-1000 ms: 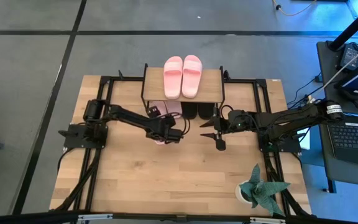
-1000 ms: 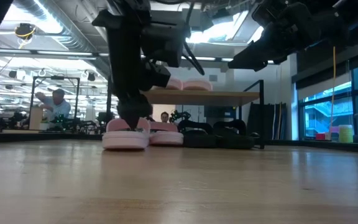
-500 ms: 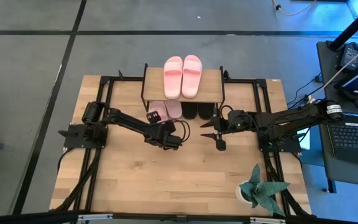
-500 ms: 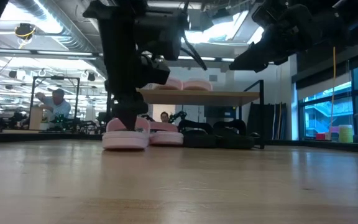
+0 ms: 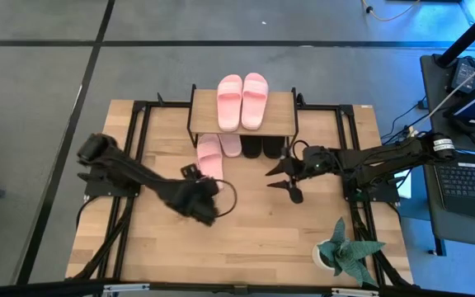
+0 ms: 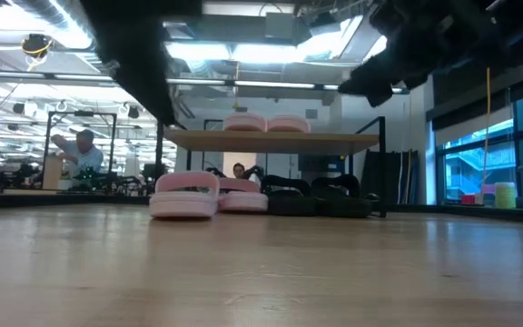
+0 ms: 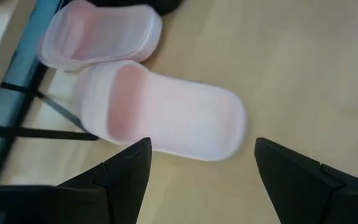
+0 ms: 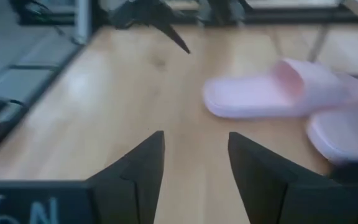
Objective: Pick and place slides into the shelf
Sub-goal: Put the pink slipper slide under the shelf
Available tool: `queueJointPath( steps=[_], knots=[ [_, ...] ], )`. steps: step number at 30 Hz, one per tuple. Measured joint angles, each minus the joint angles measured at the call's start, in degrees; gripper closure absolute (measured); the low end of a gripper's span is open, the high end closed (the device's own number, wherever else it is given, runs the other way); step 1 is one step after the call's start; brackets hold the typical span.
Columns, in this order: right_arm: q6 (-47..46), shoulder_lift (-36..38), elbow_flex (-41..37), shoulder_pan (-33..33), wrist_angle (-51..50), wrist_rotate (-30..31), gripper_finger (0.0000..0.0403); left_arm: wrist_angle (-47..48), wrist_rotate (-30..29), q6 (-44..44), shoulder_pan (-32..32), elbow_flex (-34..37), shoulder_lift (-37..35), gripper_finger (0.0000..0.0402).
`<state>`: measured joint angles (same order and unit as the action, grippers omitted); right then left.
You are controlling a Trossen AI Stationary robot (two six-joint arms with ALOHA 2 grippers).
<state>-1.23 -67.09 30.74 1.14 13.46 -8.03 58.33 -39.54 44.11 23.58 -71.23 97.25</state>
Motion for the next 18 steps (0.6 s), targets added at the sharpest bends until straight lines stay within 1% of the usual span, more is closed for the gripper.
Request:
queueJointPath(
  steps=[3, 5, 7, 8, 12, 14, 16, 18],
  knots=[
    [0.1, -0.8, 0.0, 0.4, 4.9, -2.6, 0.0223, -5.6, -0.4, 2.0, 3.2, 5.6, -6.6, 0.0125],
    [0.4, -2.0, 0.0, 0.6, 8.8, -3.6, 0.0223, -12.2, -0.3, 1.5, 4.7, 10.2, -11.4, 0.0125],
    [0.8, -3.6, 0.1, 1.0, 12.5, -4.5, 0.0223, -20.1, 0.6, -2.1, 5.8, 15.0, -16.3, 0.0125],
    [1.1, -4.6, 0.1, 1.0, 13.8, -4.9, 0.0223, -24.9, 2.0, -4.6, 6.0, 17.5, -18.6, 0.0125],
    [1.4, -9.3, 1.9, 1.6, 15.8, -5.4, 0.0223, -44.7, 10.7, -16.4, 5.9, 28.0, -26.9, 0.0125],
    [1.4, -12.1, 3.8, 2.1, 15.8, -6.0, 0.0223, -52.9, 13.4, -20.6, 5.5, 32.7, -30.2, 0.0125],
    [1.5, -15.2, 6.3, 2.6, 15.8, -7.5, 0.0223, -57.9, 14.3, -22.9, 5.2, 36.6, -33.2, 0.0125],
    [1.3, -18.6, 9.5, 2.9, 15.8, -9.2, 0.0223, -61.7, 13.9, -24.2, 5.2, 40.0, -35.5, 0.0125]
  ],
)
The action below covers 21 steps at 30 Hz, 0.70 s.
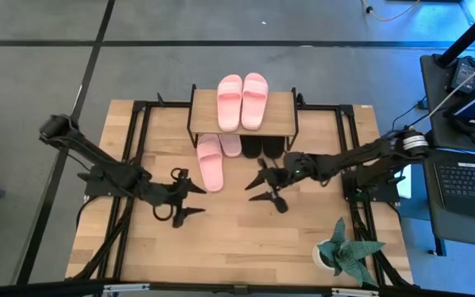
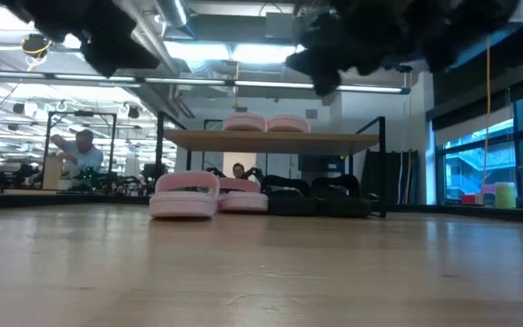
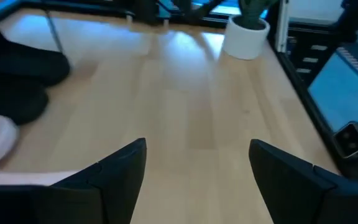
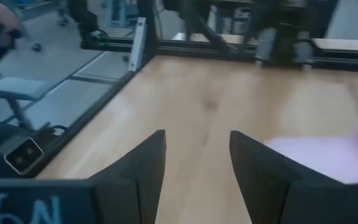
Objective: Pick and place slides into the shelf
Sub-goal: Put the pink slipper slide under the shelf
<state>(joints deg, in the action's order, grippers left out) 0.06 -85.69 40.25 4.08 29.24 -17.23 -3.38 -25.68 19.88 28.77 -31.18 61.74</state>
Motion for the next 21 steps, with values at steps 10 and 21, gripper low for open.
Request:
queueJointPath(
  steps=[10, 21],
  knots=[
    [-4.1, -19.7, 17.6, 0.2, -3.7, -1.1, 0.0223, -13.1, -0.2, -6.3, 0.0, 9.8, -7.9, 0.0125],
    [-9.4, -35.1, 31.6, 0.1, -9.9, -8.0, 0.0223, -14.1, 2.1, -8.7, 0.2, 11.3, -12.6, 0.0125]
  ],
)
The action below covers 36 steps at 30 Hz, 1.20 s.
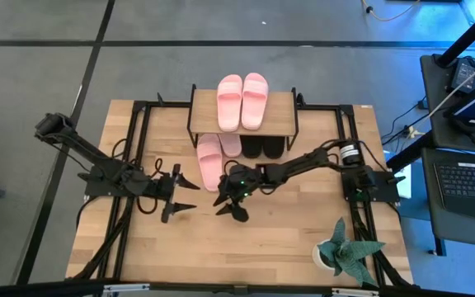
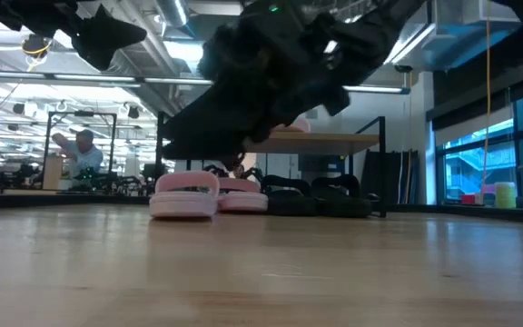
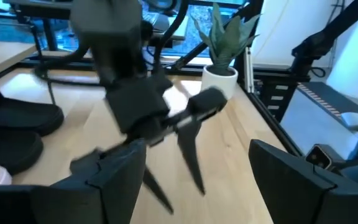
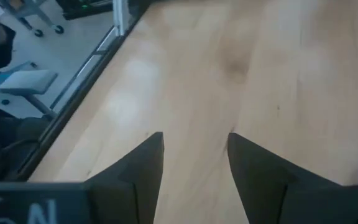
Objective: Pick and place slides into the shelf
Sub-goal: Put the pink slipper slide under the shelf
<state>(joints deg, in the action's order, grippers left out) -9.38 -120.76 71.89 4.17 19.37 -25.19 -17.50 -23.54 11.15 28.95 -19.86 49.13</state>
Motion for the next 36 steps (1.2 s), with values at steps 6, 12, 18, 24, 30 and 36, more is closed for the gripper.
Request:
queueJointPath(
  steps=[6, 12, 18, 24, 30, 36],
  knots=[
    [-1.1, -4.6, 4.7, -0.6, -1.7, 1.6, 0.0223, 0.3, 0.2, -0.8, 0.0, 0.0, -0.1, 0.0125],
    [-0.1, -5.8, 6.7, -1.9, -8.2, 8.2, 0.0223, 1.0, 0.6, -0.8, 0.1, 0.0, -0.1, 0.0125],
    [0.5, -5.8, 6.6, -3.4, -9.3, 8.5, 0.0223, 1.6, 0.6, -1.6, 0.1, 0.0, -0.1, 0.0125],
    [0.6, -5.8, 6.6, -4.7, -10.9, 9.6, 0.0223, 2.0, 0.6, -2.7, 0.1, 0.0, -0.1, 0.0125],
    [1.0, -5.8, 6.5, -4.8, -11.6, 10.6, 0.0223, 2.1, 0.6, -2.8, 0.1, 0.0, -0.1, 0.0125],
    [2.1, -5.8, 6.5, -5.5, -11.6, 11.1, 0.0223, 2.6, 0.6, -2.8, 0.1, 0.0, -0.1, 0.0125]
  ],
)
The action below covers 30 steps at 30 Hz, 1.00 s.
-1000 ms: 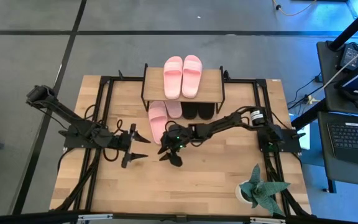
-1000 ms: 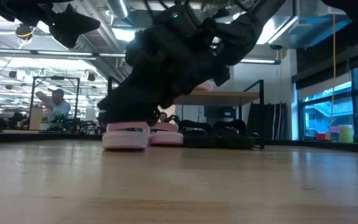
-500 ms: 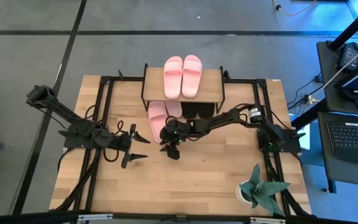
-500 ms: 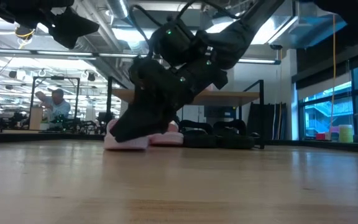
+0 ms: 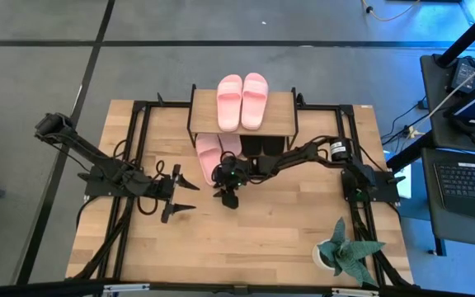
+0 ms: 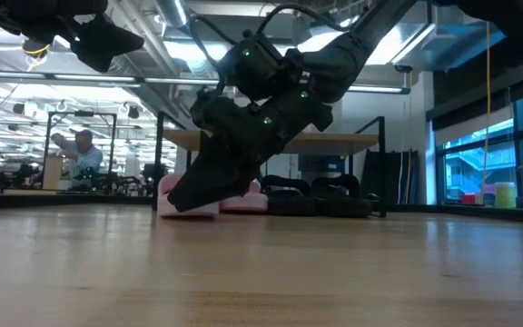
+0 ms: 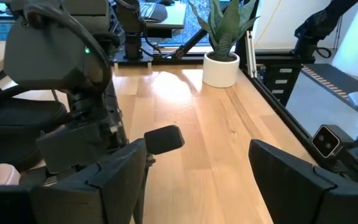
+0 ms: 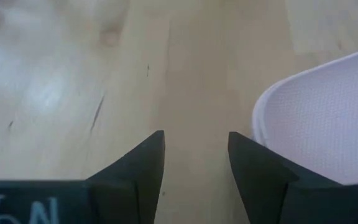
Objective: Pick and place slides into the shelf
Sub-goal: Put the pink slipper slide under the shelf
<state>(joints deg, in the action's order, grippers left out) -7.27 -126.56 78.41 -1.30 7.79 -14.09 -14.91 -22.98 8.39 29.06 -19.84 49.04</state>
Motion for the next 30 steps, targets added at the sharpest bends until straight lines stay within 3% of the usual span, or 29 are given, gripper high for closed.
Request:
queueJointPath(
  steps=[20, 30],
  knots=[
    [1.6, 0.0, 0.0, -3.6, 3.0, 2.8, 0.0223, 0.4, 0.0, 0.0, 0.0, 0.0, 0.0, 0.0125],
    [1.7, -4.7, 0.1, -5.2, 9.4, 2.5, 0.0223, 0.8, 0.0, 0.1, 0.0, 0.0, 0.0, 0.0125]
  ],
)
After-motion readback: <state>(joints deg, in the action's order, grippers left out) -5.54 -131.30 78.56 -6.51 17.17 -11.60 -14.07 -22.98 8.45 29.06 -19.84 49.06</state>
